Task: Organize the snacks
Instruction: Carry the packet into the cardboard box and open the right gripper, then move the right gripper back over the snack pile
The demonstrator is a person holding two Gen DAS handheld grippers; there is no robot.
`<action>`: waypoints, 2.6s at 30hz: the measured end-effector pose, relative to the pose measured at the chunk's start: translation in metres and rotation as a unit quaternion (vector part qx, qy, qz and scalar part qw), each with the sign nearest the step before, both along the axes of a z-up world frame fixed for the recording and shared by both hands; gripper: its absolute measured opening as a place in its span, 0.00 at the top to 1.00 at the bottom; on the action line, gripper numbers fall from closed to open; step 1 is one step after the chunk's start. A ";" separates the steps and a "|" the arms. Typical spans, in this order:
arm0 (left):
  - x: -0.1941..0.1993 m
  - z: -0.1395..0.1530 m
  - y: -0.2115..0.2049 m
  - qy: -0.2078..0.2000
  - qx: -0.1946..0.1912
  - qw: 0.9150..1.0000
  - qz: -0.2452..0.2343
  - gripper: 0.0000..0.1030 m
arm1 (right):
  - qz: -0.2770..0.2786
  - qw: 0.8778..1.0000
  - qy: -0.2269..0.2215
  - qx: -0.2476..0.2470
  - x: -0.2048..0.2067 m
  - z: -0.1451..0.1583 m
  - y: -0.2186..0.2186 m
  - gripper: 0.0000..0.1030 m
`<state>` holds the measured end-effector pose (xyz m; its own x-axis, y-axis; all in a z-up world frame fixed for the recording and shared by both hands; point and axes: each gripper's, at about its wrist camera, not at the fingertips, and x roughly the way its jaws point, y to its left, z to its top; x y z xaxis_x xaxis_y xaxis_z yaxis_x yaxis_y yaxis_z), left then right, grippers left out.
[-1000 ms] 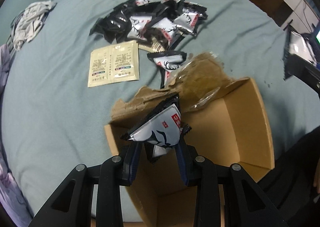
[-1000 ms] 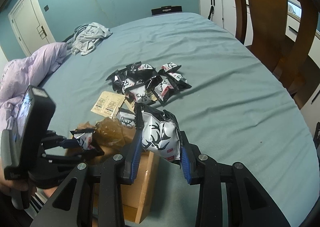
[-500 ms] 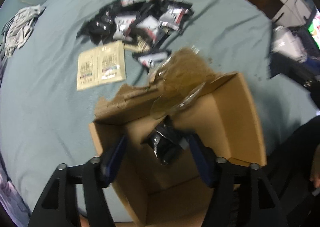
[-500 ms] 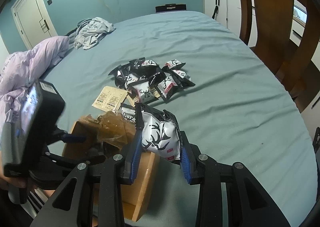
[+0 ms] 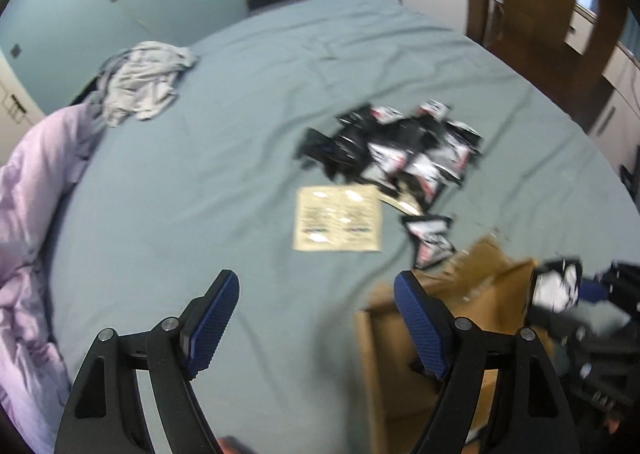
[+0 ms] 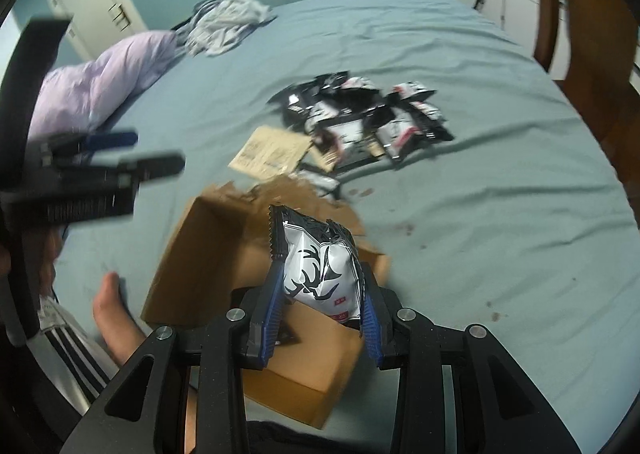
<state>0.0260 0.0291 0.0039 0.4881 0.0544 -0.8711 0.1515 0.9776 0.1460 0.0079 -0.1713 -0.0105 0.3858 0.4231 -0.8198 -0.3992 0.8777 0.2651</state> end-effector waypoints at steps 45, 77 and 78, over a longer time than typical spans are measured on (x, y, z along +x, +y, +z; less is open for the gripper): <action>-0.007 -0.004 -0.013 0.017 -0.047 0.998 -0.025 0.17 | -0.181 0.977 -0.107 -0.033 -0.007 0.041 -0.080 0.31; 0.011 -0.008 0.020 -0.008 -0.042 0.992 0.117 0.14 | -0.169 0.979 -0.059 -0.100 0.030 0.019 -0.059 0.31; 0.012 -0.009 0.021 -0.006 -0.046 0.992 0.115 0.14 | -0.167 0.979 -0.059 -0.103 0.033 0.017 -0.058 0.31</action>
<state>0.0380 0.0504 -0.0049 0.4815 0.0869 -0.8722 -0.0791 0.9953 0.0555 0.0405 -0.2290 0.0069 0.5713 0.0868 -0.8161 -0.0970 0.9946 0.0378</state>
